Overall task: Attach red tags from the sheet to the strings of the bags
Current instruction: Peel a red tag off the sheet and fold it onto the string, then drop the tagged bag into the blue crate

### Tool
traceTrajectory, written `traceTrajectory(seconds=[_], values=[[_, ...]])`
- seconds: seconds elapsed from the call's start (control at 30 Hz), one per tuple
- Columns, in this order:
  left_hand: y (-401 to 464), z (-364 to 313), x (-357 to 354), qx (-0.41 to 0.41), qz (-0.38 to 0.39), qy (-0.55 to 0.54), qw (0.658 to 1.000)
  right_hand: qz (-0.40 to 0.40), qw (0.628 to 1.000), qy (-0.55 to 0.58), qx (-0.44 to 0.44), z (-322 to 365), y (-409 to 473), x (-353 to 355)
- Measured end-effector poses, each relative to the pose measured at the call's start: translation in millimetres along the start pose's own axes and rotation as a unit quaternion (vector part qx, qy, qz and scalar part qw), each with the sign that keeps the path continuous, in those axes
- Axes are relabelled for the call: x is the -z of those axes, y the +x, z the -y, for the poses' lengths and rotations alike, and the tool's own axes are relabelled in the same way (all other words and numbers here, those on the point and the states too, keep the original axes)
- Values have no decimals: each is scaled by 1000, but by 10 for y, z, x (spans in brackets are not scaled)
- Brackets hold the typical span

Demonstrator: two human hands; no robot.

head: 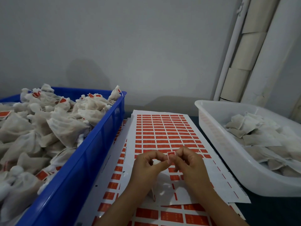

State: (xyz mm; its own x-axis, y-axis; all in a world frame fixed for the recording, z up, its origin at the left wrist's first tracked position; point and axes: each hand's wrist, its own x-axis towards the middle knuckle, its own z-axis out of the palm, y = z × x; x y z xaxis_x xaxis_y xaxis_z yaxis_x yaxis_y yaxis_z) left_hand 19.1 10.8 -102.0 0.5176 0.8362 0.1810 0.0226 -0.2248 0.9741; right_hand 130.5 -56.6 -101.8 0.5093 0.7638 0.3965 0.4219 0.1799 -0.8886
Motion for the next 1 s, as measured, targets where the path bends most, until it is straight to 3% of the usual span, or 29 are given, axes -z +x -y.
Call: traceTrajectory(seconds=[0.53,0.77,1.0], values=[[30,20,79,-41,50,54,996,-6,998,-53,38,-101,-30,-36],[-10,-9,366,80,147,214,962,4,998,37,-58,-94,-45,-41],[-190,-45,584,26,145,319,936,19,982,100,-159,-59,-67,-9]])
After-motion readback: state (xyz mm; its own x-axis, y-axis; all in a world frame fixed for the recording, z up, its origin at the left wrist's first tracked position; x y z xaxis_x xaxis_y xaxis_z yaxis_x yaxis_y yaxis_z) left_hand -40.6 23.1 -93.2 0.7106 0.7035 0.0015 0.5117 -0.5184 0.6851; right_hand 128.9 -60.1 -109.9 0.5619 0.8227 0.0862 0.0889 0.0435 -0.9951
